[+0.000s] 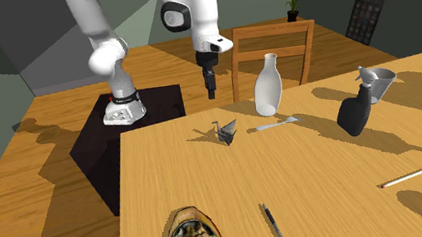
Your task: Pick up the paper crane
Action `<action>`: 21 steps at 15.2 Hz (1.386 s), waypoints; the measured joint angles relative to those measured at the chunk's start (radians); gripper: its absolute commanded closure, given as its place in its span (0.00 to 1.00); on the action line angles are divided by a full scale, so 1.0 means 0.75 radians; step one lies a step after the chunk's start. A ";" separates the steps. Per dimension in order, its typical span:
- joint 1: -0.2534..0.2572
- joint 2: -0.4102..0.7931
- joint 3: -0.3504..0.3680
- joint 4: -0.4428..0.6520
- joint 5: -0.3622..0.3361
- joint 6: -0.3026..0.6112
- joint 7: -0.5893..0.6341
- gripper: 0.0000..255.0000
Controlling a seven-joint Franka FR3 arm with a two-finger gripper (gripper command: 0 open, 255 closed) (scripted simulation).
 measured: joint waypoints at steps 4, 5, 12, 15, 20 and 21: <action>-0.036 0.228 -0.052 0.134 0.106 0.077 -0.132 0.00; -0.047 0.272 -0.058 0.168 0.130 0.081 -0.160 0.00; -0.132 0.538 -0.055 0.321 0.271 0.163 -0.298 0.00; -0.143 0.576 -0.048 0.307 0.291 0.212 -0.311 0.00; -0.151 0.608 -0.040 0.302 0.309 0.248 -0.320 1.00; -0.151 0.608 -0.039 0.302 0.309 0.249 -0.320 1.00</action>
